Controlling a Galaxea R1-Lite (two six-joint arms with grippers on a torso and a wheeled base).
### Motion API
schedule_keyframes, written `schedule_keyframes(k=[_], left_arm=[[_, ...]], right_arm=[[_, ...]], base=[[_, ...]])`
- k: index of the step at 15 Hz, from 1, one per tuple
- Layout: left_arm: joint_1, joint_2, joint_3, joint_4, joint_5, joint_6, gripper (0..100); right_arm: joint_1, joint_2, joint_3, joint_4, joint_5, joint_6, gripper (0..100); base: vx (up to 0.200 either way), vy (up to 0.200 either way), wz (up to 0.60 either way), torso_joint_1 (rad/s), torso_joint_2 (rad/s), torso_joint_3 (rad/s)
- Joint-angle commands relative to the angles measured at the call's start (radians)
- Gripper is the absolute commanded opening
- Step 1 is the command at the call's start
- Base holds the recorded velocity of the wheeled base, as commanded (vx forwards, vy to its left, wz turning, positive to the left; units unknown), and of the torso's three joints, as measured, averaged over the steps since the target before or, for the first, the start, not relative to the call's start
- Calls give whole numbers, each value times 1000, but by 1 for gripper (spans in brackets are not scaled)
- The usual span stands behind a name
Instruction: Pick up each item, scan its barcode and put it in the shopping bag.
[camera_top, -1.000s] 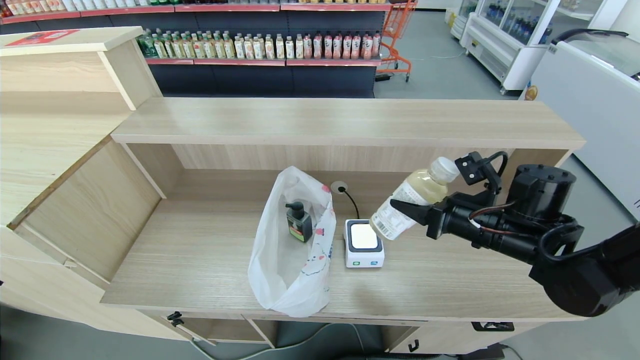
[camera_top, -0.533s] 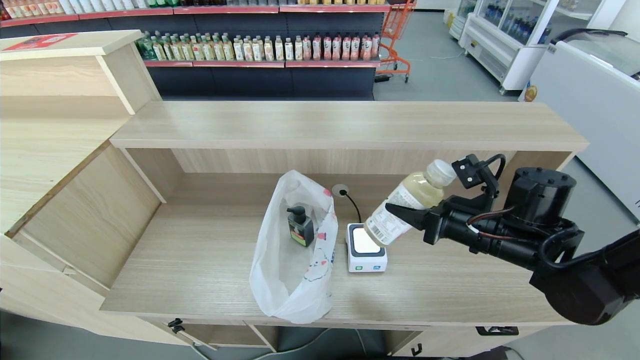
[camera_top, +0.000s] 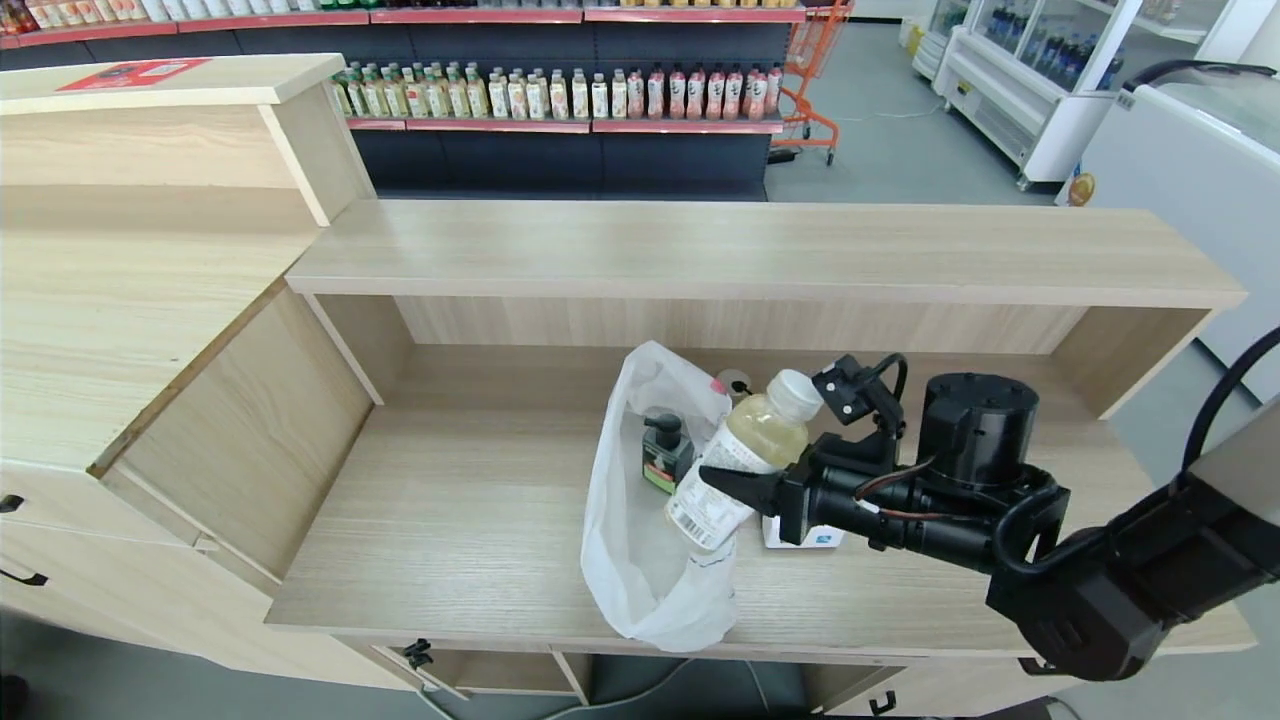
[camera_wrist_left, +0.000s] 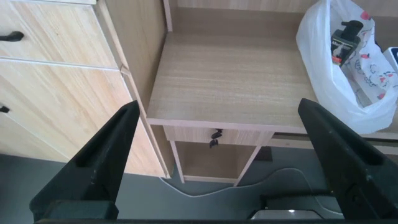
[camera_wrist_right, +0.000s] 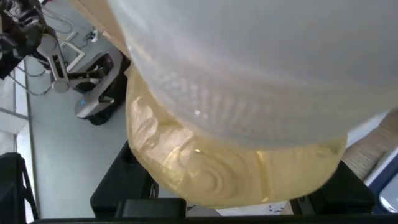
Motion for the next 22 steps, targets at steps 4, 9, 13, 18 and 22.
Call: schedule_keyframes(k=[4,9,13,18,22], left_arm=[[0,0,0,1,1,-1,100],[0,0,0,1,1,-1,100],[0,0,0,1,1,-1,100],[0,0,0,1,1,-1,100],[0,0,0,1,1,-1,100]], right_arm=[[11,169,-5,-125,-1,-82,0],[14,270,-59,-153,-5,-203,0],[33,367,-200,-153,-65,-257,0],[31,463,-255,-145,-77,-381,0],[24,511,-278,-146,-91,-468,0]], base=[[0,0,0,0,0,0],[0,0,0,0,0,0],[0,0,0,0,0,0],[0,0,0,0,0,0],[0,0,0,0,0,0]])
